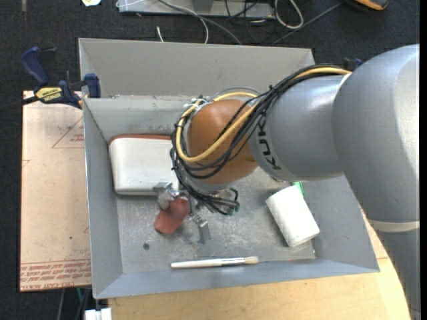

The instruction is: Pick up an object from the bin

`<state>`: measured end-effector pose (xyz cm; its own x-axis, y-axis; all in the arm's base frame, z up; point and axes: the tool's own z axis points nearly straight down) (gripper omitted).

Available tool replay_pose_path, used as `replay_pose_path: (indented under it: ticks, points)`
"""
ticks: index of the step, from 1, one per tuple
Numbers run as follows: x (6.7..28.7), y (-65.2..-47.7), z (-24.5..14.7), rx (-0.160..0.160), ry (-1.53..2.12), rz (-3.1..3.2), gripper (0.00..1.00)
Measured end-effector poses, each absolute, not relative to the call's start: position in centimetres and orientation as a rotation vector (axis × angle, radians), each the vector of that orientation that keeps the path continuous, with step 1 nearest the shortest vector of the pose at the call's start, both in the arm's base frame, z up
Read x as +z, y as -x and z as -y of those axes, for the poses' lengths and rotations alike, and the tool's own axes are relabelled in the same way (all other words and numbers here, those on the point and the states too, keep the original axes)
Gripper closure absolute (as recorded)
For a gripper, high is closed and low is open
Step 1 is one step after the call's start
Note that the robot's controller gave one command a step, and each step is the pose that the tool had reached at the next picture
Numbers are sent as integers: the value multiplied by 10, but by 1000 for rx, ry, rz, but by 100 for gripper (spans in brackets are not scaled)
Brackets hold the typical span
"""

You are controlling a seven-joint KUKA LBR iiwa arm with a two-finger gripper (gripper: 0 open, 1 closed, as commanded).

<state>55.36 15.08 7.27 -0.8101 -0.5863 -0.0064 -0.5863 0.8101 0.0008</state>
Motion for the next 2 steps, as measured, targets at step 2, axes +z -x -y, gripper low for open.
replay_pose_path:
  ticks: [2]
  points:
    - [71,-548,-166,4,873,-3016,100]
